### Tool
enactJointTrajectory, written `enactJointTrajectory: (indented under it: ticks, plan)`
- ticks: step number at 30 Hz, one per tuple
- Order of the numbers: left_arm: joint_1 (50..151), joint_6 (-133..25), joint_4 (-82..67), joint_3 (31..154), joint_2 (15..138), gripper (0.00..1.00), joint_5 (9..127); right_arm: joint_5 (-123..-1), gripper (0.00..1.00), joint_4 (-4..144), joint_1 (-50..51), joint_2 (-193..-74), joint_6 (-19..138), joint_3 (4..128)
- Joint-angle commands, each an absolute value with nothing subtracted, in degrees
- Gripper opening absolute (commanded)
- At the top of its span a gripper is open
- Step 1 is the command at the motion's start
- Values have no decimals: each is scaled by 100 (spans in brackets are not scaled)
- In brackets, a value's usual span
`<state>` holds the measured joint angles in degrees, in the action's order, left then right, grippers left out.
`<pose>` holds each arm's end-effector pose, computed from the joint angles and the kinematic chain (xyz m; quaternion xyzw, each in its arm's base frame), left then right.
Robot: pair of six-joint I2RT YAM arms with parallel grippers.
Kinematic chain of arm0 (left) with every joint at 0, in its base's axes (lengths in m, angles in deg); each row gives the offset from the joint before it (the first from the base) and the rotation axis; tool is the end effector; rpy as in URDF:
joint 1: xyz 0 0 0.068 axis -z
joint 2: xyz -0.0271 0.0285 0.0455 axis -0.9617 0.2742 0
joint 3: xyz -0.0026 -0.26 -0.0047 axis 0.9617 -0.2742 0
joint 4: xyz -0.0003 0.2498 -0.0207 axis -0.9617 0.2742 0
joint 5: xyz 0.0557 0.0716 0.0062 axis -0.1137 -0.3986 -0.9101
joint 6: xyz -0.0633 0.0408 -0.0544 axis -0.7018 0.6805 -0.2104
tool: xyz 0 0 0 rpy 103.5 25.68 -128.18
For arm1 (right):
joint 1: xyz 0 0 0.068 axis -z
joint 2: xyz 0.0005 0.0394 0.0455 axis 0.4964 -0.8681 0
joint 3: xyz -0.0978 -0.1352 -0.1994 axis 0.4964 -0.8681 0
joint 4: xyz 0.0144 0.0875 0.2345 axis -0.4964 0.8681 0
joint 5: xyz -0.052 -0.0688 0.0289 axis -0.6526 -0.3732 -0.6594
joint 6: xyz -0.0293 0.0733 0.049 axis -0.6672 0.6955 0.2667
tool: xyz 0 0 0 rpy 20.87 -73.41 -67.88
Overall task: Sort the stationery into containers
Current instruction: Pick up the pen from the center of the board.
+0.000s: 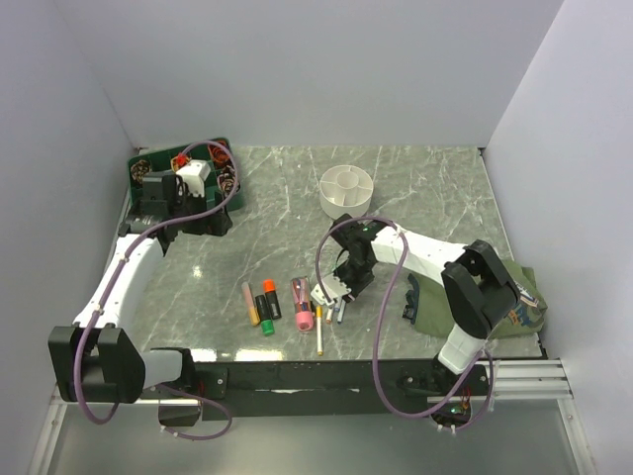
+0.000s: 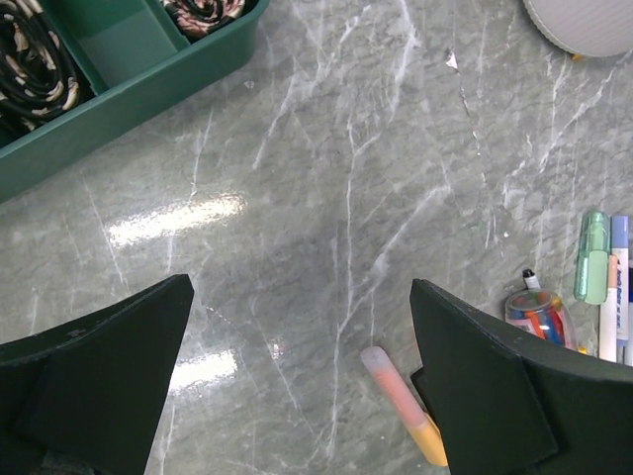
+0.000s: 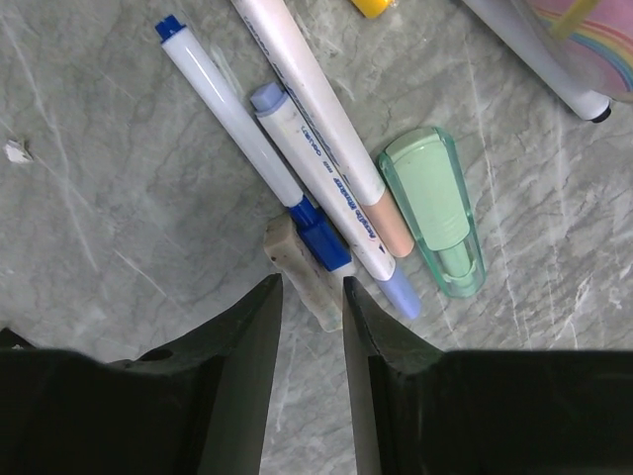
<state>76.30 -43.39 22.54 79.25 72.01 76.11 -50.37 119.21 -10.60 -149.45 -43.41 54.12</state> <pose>0.2962 -0.0355 0.2617 0.0698 0.8954 -0.1430 0.4159 0.2078 0.2122 0.1329 -0.9187 0.3548 0.1172 0.1277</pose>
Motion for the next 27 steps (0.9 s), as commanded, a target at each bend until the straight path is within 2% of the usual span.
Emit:
enactJointTrajectory:
  ticks: [1,6,22,27]
  plan:
    - [7540,-4429,2166,7869,7033,100,7637,-5146,38,11979,-1093,-15050,-4476,5703]
    - [7479,-4455,2166,7878,7077,99,7663,-5287,35,11935,-1085,-15173,-4520,5660]
    - [7426,-4516,2061,7895,7253,99,7760,-5516,34,11751,-961,-15323,-4432,5466]
    - [7426,-4543,2061,7913,7306,99,7795,-5480,15,11803,-856,-15279,-4178,5536]
